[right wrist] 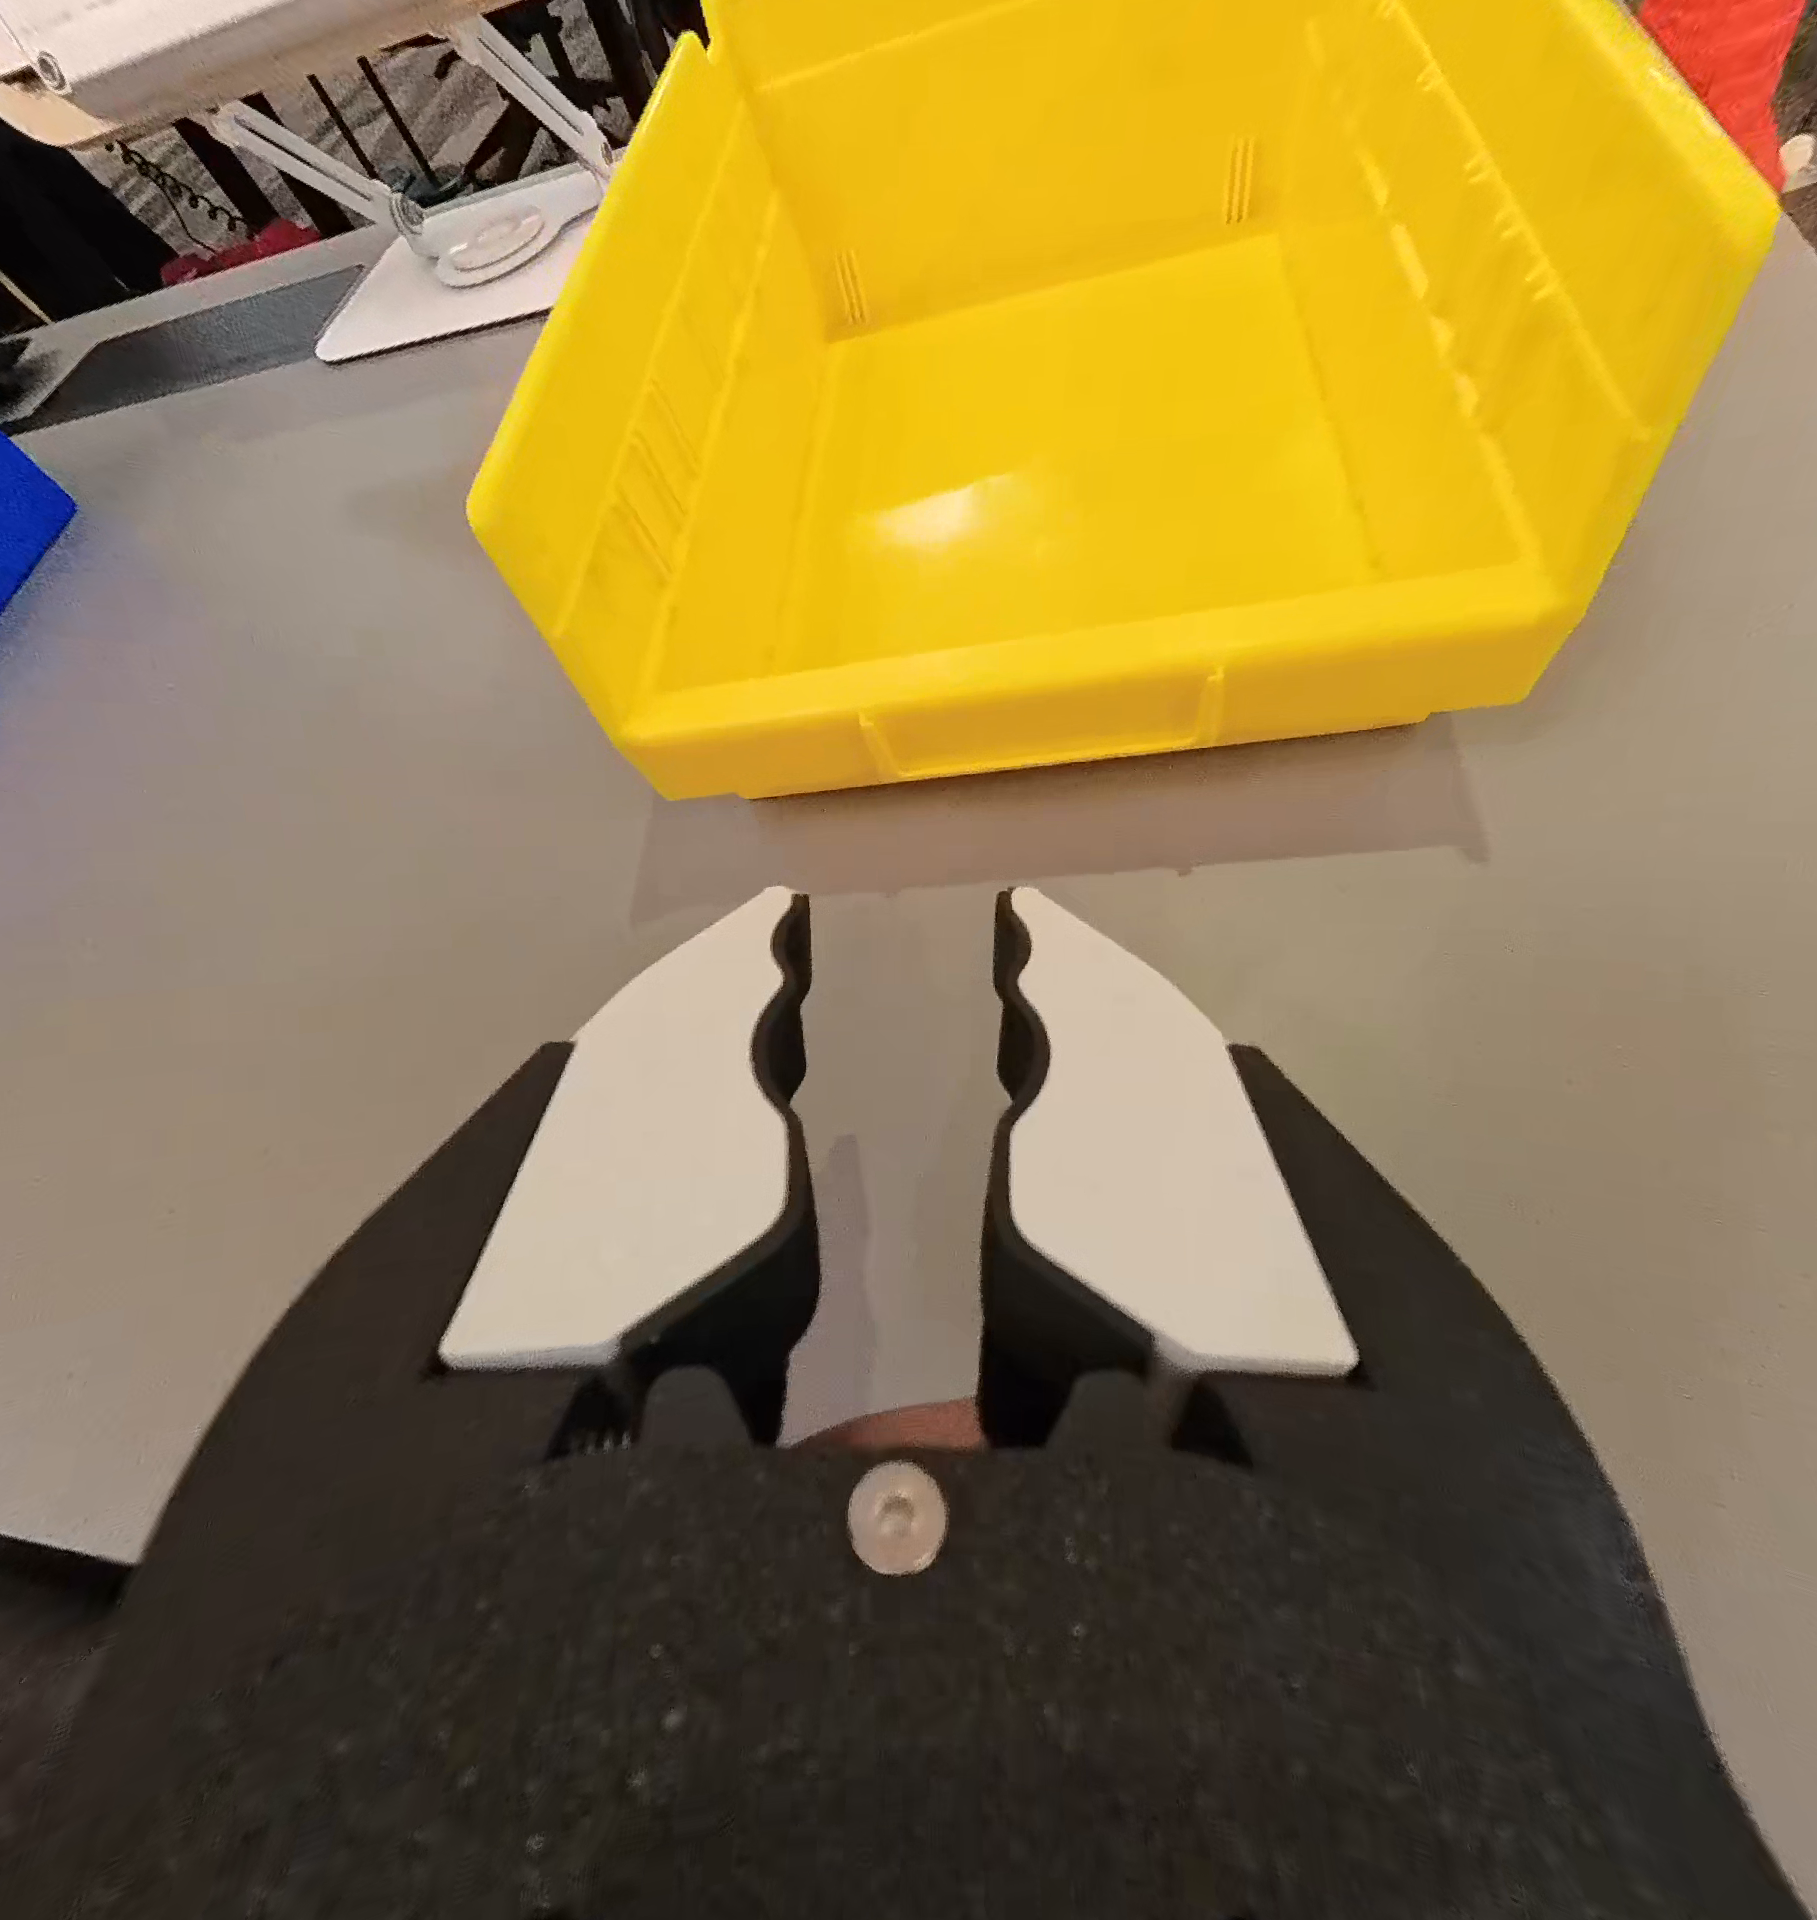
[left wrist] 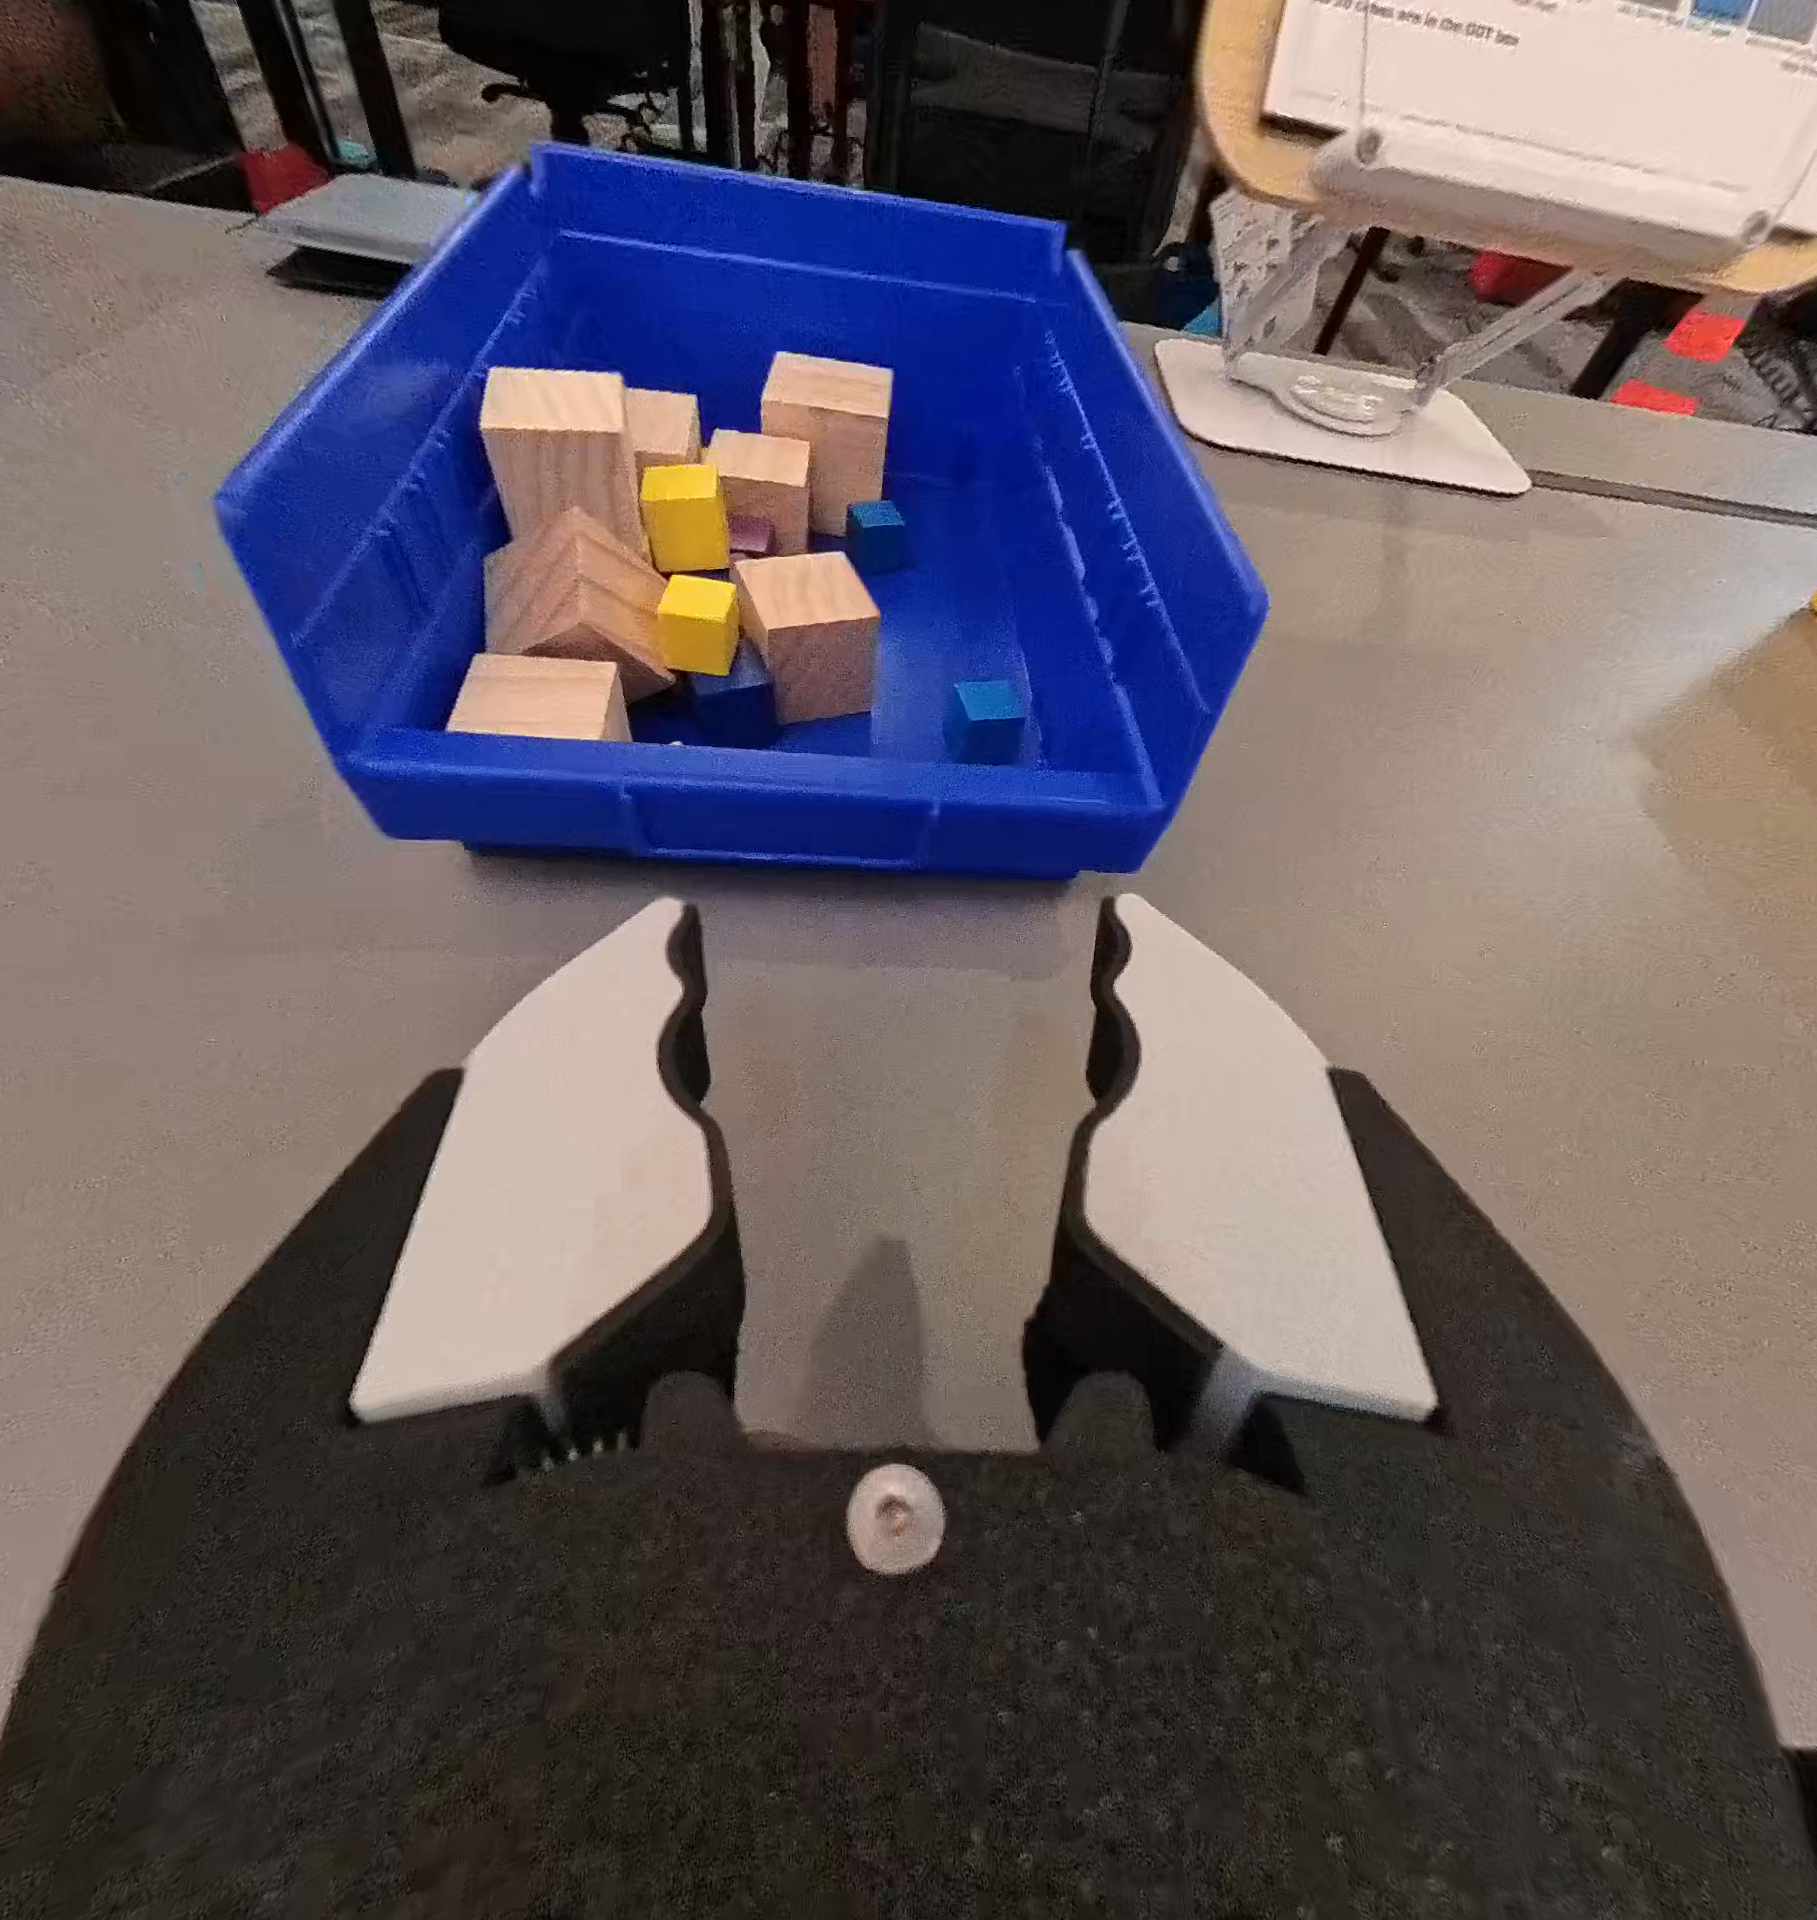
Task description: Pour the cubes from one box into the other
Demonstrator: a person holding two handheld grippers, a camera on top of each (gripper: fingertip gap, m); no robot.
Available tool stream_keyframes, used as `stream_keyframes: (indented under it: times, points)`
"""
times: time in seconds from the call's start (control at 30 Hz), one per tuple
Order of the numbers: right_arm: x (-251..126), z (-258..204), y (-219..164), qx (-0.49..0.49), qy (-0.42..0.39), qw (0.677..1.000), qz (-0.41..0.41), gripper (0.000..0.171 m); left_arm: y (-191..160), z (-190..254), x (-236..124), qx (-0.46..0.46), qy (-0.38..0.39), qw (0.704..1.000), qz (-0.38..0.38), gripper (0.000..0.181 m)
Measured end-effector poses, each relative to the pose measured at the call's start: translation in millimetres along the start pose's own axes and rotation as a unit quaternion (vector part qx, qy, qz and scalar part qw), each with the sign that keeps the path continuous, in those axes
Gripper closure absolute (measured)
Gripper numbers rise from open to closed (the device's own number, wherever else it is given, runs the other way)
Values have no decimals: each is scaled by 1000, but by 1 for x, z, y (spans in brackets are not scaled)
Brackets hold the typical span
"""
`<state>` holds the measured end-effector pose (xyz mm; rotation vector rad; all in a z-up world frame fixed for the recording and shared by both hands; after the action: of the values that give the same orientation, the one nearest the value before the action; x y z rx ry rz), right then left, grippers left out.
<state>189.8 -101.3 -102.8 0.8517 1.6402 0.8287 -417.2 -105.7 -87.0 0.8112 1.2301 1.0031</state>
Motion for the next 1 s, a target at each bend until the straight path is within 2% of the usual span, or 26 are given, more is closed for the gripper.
stream_keyframes:
  times: [0.1,0.2,0.4,0.53,0.63,0.7,0.77,0.83,0.87,0.9,1.0]
  points:
    - [1,-2,-1,-12,-7,1000,0,138,-1,-9,0,-23,-8,1000,-6,107]
    - [1,-9,-1,-46,-27,999,4,138,2,-15,-3,-7,1,1000,11,118]
    - [7,-66,-3,-154,-31,987,31,137,10,-34,0,34,50,996,64,112]
    - [18,-131,-7,-208,36,977,28,136,15,-64,20,37,68,997,-21,98]
    - [23,-172,-12,-224,92,970,21,135,32,-101,40,15,71,997,-20,106]
    - [25,-199,-16,-214,136,967,14,136,38,-115,56,-17,21,999,-38,108]
    - [23,-231,-19,-202,194,960,25,136,43,-116,71,-12,-22,998,-52,120]
    - [27,-265,-21,-203,221,953,38,135,46,-120,86,26,-2,998,-62,136]
    - [32,-284,-23,-214,228,949,32,134,46,-122,92,31,7,998,-62,165]
    - [40,-304,-24,-228,235,945,25,134,47,-123,95,17,17,998,-60,179]
    - [68,-365,-20,-227,261,938,16,133,45,-117,94,8,35,998,-59,179]
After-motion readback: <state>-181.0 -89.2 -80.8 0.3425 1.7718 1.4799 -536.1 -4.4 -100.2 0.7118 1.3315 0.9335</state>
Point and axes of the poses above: each gripper's, where its closed fingertips meet, x out along the fingers, y out of its top, z = x × y across the jaws, the point moved 6 cm from there along -x, back along the fingers, and after that the axes turned 3 degrees about -x, right-handed, at the moved point
